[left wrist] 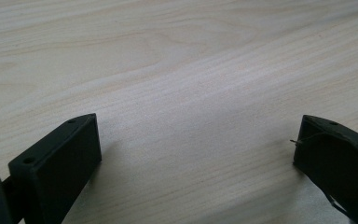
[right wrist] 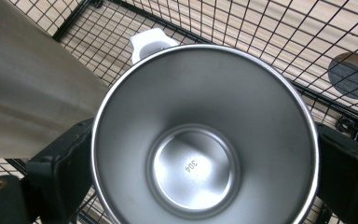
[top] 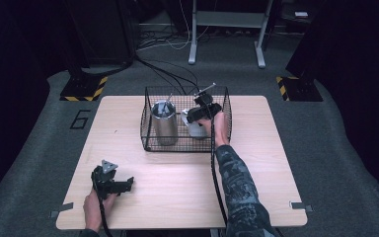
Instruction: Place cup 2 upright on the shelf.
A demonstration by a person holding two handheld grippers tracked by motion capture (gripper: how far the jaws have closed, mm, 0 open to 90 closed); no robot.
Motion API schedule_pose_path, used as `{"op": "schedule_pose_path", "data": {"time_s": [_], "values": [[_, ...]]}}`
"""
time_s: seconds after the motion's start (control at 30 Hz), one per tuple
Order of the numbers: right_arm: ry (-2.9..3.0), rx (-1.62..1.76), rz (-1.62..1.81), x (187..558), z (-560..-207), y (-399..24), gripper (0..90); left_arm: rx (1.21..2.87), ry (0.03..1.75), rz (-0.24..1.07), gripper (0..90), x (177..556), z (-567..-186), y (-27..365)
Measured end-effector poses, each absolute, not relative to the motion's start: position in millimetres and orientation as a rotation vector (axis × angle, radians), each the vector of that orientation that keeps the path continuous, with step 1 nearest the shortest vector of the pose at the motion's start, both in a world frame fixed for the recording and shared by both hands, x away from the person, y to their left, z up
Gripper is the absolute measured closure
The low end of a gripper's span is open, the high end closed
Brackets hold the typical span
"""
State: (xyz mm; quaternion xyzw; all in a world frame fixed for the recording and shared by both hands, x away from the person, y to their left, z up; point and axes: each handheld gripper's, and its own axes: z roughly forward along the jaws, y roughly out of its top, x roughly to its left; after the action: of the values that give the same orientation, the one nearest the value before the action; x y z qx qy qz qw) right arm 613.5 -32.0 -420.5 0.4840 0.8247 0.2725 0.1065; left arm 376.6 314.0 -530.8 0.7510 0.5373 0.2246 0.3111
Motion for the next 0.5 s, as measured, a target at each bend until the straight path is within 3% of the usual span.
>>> {"op": "schedule_pose_path", "data": {"time_s": [0.5], "values": [[2.431,1.415,0.813,606.0,-409.0,-34.0,0.0,1.981,1.410,0.612,0.3,376.9,-531.4,314.1]]}}
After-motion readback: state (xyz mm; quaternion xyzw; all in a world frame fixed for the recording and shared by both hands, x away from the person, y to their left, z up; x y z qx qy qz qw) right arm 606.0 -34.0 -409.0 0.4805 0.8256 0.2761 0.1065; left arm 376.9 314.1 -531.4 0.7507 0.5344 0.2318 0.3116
